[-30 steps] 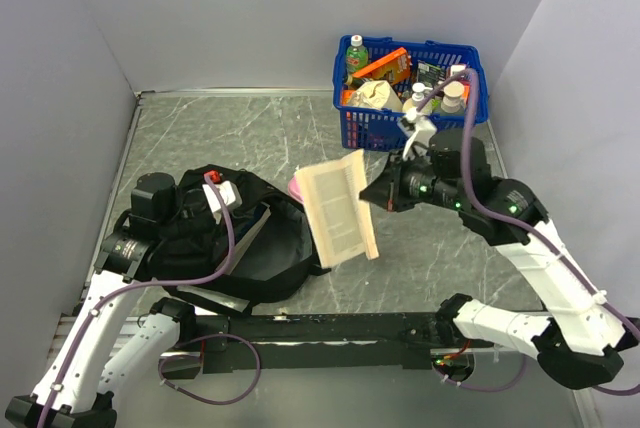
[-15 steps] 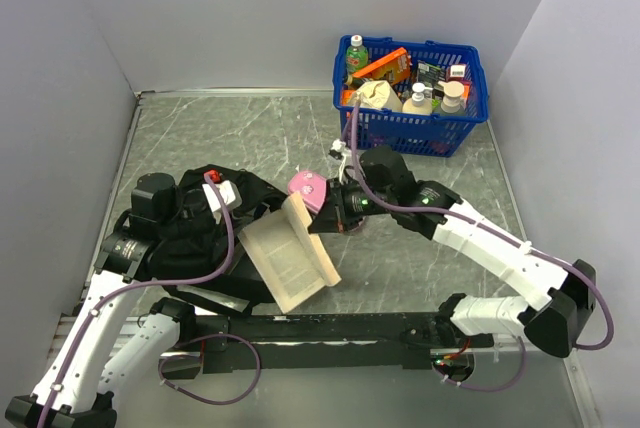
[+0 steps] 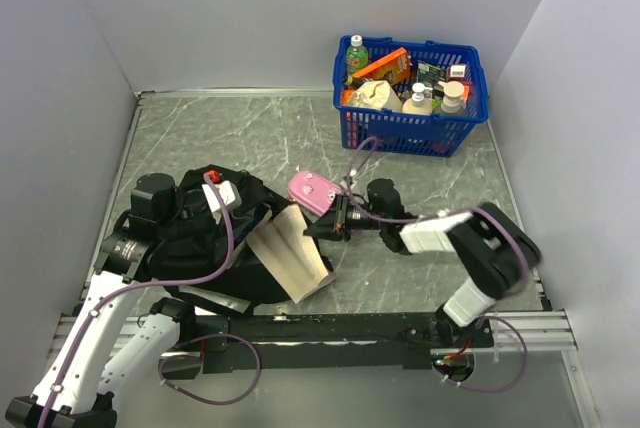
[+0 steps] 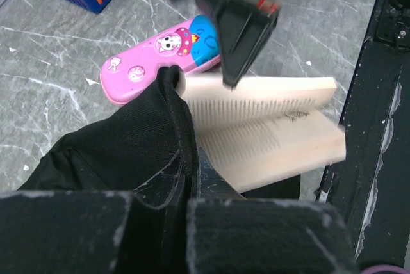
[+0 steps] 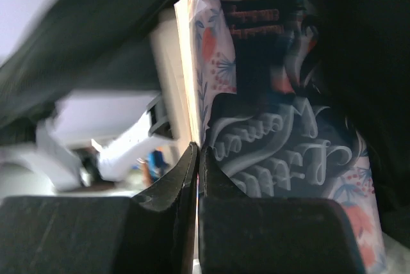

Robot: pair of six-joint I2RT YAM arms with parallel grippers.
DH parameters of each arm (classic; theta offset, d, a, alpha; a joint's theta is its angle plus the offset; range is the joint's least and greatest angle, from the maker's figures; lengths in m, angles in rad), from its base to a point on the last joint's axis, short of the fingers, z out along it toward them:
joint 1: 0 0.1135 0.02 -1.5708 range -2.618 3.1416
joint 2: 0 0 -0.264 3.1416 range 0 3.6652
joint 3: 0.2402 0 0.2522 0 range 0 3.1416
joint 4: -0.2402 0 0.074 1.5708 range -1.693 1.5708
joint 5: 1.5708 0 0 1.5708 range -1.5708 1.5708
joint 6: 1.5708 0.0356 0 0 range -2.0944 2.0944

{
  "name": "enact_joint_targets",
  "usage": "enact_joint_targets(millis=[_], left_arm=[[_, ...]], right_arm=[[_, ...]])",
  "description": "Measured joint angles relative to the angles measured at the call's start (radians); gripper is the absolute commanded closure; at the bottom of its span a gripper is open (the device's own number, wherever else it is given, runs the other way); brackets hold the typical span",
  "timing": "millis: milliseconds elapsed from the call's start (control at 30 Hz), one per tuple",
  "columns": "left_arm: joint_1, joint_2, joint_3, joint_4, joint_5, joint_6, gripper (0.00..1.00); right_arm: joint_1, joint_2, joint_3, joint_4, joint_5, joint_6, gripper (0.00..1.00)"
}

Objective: Pack the student bag
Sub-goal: Place the book in the student bag.

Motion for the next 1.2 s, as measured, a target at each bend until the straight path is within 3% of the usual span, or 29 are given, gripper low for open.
enact_joint_targets(millis=[100, 133, 200, 233, 300, 333, 400, 567, 767, 933, 1200], left_arm=[[0.000, -0.004, 0.000, -0.003, 0.001, 0.001, 0.99], [0.000, -0.005, 0.000, -0.005, 0.001, 0.001, 0.99], [0.000, -0.007, 0.000, -0.007, 0.000, 0.001, 0.99], [0.000, -0.008, 0.000, -0.007, 0.000, 0.001, 0.99], [0.000, -0.009, 0.000, -0.007, 0.000, 0.001, 0.99], [0.000, -0.009, 0.000, -0.007, 0.000, 0.001, 0.99], [0.000, -0.009, 0.000, -0.008, 0.000, 0.002, 0.99], [0.000, -0.009, 0.000, -0.007, 0.000, 0.002, 0.99], [0.000, -0.009, 0.000, -0.008, 0.000, 0.006, 0.99], [0.000, -0.008, 0.000, -0.011, 0.001, 0.020, 0.99], [0.000, -0.006, 0.008, -0.015, 0.000, 0.023, 0.99]], right_arm=[[0.016, 0.106, 0.049, -0.017, -0.056, 0.039, 1.00], [0.037, 0.105, 0.090, -0.050, -0.063, 0.008, 0.78], [0.098, 0.097, 0.229, -0.190, -0.053, -0.089, 0.54], [0.120, 0.095, 0.283, -0.239, -0.045, -0.132, 0.37], [0.154, 0.076, 0.352, -0.332, -0.023, -0.222, 0.27], [0.160, 0.058, 0.365, -0.379, -0.008, -0.261, 0.14], [0.161, 0.018, 0.375, -0.474, 0.027, -0.333, 0.04], [0.155, -0.064, 0.380, -0.739, 0.174, -0.481, 0.00], [0.097, -0.267, 0.275, -0.939, 0.295, -0.462, 0.00], [0.050, -0.420, 0.068, -0.983, 0.285, -0.353, 0.00], [0.034, -0.373, -0.023, -0.948, 0.134, -0.180, 0.00]])
